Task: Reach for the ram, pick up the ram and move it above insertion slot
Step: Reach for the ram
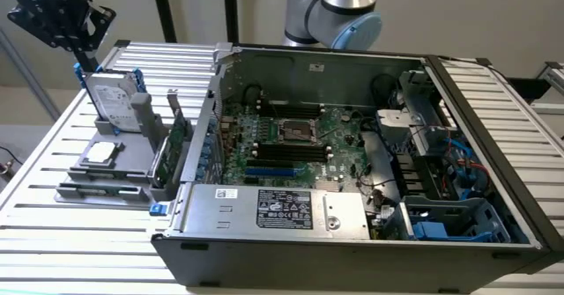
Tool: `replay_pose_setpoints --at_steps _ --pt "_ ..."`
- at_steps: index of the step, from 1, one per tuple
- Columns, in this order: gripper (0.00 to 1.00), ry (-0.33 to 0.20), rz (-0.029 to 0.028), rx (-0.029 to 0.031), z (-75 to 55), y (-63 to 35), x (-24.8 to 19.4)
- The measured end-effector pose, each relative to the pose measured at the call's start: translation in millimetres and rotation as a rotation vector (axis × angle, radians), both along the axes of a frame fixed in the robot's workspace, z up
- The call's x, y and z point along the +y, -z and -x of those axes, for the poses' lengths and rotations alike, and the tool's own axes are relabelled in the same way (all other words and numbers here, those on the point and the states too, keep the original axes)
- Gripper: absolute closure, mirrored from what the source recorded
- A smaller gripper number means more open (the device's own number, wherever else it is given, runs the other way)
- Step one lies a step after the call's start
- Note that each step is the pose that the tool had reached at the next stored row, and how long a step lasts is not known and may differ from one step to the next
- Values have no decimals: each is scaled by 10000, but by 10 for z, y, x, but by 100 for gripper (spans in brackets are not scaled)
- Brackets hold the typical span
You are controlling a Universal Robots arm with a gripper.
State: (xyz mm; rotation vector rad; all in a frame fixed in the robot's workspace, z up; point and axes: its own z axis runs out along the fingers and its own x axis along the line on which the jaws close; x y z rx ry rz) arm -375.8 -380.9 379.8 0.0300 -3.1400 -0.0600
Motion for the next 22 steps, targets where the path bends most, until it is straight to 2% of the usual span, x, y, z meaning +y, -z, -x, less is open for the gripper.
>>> replay_pose_setpoints --at_steps 5,7,15,22 --pt "90 0 1 2 0 -2 -3" --pt "90 1 2 2 0 -1 -42" --pt "90 -1 0 0 0 27 -399" --pt "90 1 0 0 0 137 -715"
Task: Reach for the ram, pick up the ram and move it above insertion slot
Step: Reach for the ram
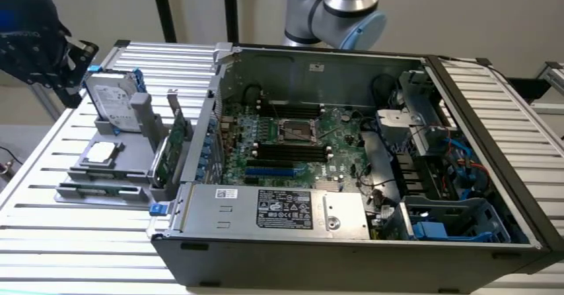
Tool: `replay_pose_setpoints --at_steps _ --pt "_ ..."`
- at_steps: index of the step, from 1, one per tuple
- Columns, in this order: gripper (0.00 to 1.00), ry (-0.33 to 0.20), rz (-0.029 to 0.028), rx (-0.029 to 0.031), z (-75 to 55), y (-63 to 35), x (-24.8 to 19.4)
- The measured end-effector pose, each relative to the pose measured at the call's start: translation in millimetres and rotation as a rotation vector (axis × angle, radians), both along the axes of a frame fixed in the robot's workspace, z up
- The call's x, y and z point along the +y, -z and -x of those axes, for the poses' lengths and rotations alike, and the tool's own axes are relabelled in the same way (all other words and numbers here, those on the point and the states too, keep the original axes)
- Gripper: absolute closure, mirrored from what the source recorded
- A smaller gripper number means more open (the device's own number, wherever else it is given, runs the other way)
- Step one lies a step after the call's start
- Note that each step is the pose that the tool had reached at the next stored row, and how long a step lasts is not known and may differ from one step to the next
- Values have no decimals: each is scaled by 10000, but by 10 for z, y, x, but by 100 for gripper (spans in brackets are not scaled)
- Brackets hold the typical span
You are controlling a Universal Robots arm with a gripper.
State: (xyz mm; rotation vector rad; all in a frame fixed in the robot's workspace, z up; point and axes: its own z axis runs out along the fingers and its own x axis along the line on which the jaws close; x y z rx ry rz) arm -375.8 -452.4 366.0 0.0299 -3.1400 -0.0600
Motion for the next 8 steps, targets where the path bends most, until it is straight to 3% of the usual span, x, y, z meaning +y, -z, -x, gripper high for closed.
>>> replay_pose_setpoints --at_steps 4,6,8 --pt "90 -1 -1 17 0 70 -174" --pt "90 -21 -1 60 0 95 -213" --pt "90 -252 2 111 0 108 -215"
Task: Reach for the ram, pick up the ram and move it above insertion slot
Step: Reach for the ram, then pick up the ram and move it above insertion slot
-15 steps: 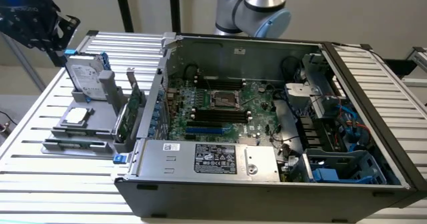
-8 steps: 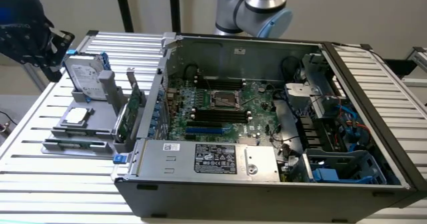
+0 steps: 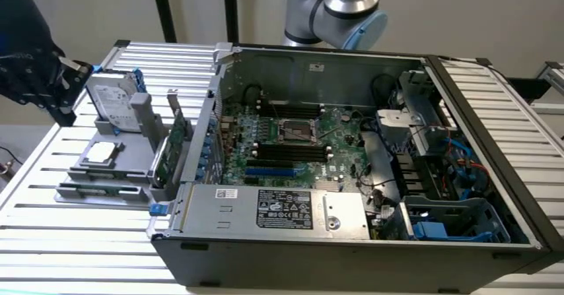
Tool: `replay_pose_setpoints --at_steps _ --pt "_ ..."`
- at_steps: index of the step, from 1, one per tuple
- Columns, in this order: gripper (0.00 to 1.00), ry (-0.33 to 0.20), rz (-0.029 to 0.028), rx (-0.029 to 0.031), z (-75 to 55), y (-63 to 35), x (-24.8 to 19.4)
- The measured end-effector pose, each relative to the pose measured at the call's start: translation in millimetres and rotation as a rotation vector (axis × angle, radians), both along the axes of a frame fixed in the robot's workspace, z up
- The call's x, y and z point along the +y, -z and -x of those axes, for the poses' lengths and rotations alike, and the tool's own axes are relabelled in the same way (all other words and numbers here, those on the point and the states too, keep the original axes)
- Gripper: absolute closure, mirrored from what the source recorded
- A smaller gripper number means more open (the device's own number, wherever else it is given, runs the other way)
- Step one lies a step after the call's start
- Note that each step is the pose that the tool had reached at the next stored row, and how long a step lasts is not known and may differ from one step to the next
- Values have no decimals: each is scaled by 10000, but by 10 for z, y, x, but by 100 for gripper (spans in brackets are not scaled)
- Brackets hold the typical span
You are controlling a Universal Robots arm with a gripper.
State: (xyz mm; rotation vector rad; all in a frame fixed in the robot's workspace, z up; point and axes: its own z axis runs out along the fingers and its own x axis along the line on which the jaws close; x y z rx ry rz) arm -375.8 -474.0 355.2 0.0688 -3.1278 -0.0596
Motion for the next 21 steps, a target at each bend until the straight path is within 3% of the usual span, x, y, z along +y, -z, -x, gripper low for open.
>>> replay_pose_setpoints --at_steps 4,21 --pt "90 -726 -1 26 0 18 -1" --pt "90 -3817 4 28 -1 102 -1"
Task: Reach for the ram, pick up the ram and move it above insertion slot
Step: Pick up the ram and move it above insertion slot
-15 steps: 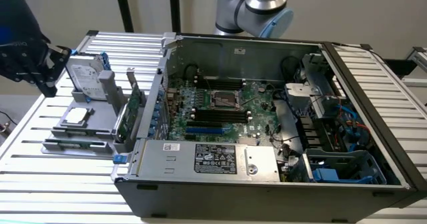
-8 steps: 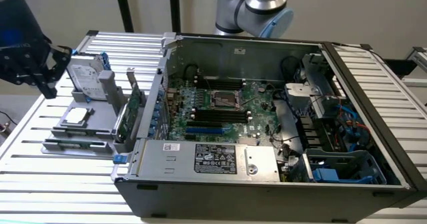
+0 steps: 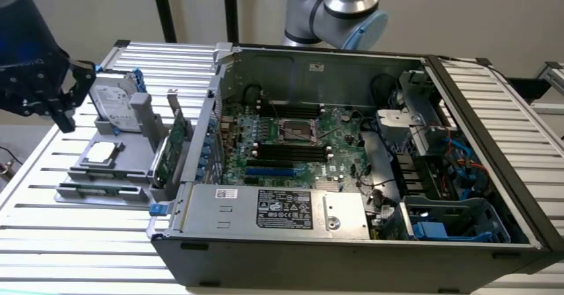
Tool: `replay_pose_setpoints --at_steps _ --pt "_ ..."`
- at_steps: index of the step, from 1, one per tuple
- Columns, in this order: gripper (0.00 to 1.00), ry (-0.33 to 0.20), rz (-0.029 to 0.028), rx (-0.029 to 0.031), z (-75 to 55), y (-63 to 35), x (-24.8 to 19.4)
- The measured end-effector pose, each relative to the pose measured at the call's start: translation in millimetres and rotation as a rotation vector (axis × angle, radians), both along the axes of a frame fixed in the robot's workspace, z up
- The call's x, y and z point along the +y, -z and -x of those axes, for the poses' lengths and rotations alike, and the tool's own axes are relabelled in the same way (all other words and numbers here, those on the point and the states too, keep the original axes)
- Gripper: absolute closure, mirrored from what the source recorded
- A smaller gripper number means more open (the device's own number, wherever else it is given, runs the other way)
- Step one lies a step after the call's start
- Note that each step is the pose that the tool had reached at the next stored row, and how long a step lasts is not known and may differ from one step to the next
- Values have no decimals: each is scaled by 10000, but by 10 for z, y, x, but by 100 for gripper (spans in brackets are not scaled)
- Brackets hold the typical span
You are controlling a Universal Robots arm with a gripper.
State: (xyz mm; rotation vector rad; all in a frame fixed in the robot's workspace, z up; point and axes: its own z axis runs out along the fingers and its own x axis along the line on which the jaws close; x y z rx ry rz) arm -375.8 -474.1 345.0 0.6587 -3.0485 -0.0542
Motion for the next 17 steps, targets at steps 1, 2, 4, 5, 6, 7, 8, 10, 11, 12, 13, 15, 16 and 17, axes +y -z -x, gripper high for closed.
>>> replay_pose_setpoints --at_steps 1,2,4,5,6,7,8,10,11,12,13,15,16,17 --pt "90 -179 -1 -1 0 5 0" --pt "90 -377 -1 -1 0 10 0" --pt "90 -736 -1 -1 0 19 0" --pt "90 -916 0 0 0 23 0" --pt "90 -1095 0 0 0 27 0" --pt "90 -1270 -1 -1 0 30 0" --pt "90 -1465 0 0 0 33 0" --pt "90 -1831 0 0 0 37 0" --pt "90 -2005 0 0 0 39 0" --pt "90 -2191 0 0 0 41 0" --pt "90 -2370 0 0 0 43 0" --pt "90 -2729 0 0 0 45 0" --pt "90 -2921 0 0 0 46 0" --pt "90 -3101 -1 -1 0 48 0"
